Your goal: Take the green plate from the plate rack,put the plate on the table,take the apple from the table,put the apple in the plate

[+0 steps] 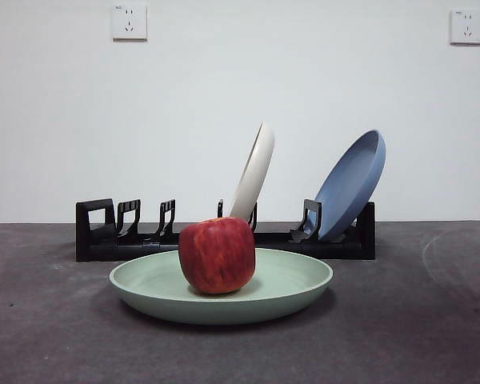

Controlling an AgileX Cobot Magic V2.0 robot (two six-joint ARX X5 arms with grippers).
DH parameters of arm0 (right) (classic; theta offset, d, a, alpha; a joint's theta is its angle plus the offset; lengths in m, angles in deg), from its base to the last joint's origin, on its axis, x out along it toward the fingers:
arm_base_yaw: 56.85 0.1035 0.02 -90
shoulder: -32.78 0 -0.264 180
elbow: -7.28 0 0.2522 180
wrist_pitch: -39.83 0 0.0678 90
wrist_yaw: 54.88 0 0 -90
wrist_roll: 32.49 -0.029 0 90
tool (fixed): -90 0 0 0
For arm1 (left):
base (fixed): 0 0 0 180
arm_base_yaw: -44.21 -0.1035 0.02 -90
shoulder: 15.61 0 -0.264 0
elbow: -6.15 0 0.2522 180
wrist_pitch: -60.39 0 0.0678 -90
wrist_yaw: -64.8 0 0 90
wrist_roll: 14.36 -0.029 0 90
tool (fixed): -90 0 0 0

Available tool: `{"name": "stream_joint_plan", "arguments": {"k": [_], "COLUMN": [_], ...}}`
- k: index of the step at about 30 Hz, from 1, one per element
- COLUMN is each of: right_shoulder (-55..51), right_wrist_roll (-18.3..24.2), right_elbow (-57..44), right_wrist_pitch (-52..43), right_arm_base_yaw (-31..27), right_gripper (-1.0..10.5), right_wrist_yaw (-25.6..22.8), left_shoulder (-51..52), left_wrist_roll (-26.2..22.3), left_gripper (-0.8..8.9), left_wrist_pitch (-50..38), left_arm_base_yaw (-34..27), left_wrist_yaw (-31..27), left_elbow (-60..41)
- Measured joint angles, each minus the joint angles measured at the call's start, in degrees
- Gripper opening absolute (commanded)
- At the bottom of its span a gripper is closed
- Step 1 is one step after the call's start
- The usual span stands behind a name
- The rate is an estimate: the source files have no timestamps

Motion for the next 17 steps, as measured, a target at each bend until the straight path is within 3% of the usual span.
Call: {"name": "stream_joint_plan", "arguments": {"k": [3, 11, 17], "right_shoulder": [-4.3, -13.4, -17.5], "right_wrist_roll": [-0.5, -0.6, -0.6], "right_elbow": [-2.7, -2.8, -2.8], "right_wrist_pitch": [1.0, 14.3, 14.5], "right_arm_base_yaw": [0.0, 0.0, 0.0], "right_gripper": [0.0, 0.0, 0.0], "right_wrist_yaw": [-0.1, -0.2, -0.2], "left_shoulder": [-0.4, -1.5, -1.7], "left_wrist_roll": [0.0, 0.0, 0.0], "left_gripper": [-0.03, -0.03, -0.03], "left_wrist_pitch": [0.0, 0.0, -0.1], "left_arm_base_yaw": [0.0, 0.0, 0.0], "left_wrist_yaw": [0.0, 0.0, 0.0], "left_elbow": [0.0, 0.0, 0.0]}}
